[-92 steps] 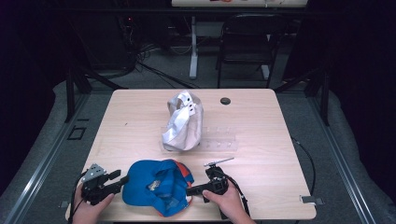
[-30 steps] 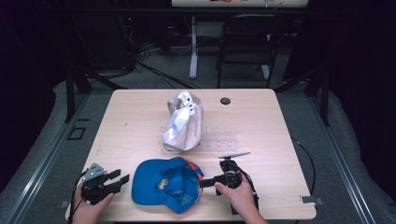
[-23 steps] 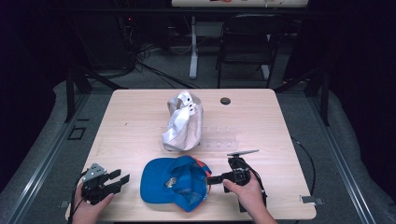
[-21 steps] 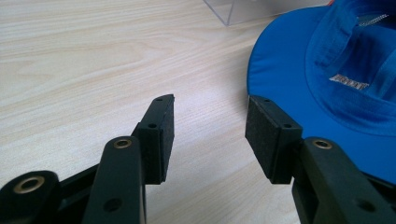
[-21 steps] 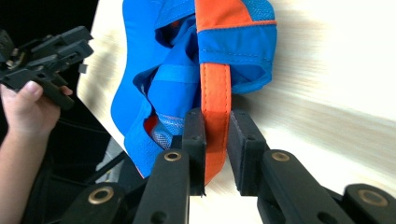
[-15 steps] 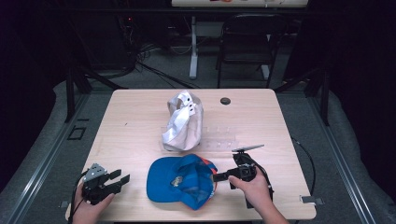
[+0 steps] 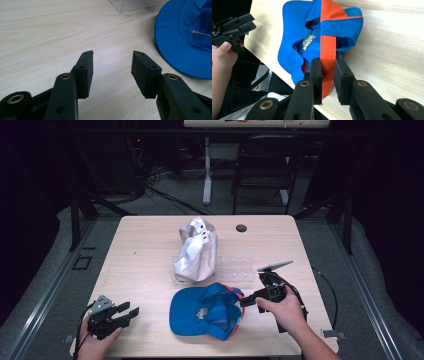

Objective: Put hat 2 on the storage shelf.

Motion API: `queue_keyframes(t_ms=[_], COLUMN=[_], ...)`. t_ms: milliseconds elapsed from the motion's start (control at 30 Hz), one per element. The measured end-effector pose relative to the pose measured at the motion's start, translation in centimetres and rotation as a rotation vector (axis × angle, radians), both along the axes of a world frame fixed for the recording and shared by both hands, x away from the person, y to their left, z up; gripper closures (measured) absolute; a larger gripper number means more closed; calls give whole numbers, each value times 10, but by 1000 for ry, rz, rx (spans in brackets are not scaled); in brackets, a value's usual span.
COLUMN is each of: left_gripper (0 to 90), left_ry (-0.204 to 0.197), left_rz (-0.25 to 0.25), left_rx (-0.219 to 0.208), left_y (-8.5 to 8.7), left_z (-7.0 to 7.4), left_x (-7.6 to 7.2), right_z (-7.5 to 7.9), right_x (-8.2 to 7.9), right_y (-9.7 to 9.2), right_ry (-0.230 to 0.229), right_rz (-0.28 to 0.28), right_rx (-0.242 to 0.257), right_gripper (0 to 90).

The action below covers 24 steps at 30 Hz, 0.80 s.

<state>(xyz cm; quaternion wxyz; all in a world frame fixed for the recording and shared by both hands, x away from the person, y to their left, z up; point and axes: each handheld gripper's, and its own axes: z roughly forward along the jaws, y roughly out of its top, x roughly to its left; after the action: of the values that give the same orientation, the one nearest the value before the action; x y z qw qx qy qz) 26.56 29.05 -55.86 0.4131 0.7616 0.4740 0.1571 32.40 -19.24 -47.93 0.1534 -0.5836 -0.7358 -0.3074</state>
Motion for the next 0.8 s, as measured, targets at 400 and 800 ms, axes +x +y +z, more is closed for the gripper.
queue_keyframes(t_ms=[400,800], left_gripper=[524,524], left_ry=[5,6], left_rz=[-14,-30], left_rx=[7,5], left_y=[-4,-6], left_z=[1,1], left_x=[3,6], right_z=[18,41], right_x=[6,6], right_y=[-9,-19], right_ry=[26,44], right_rz=[13,-14], right_rx=[2,57], right_gripper=[783,783])
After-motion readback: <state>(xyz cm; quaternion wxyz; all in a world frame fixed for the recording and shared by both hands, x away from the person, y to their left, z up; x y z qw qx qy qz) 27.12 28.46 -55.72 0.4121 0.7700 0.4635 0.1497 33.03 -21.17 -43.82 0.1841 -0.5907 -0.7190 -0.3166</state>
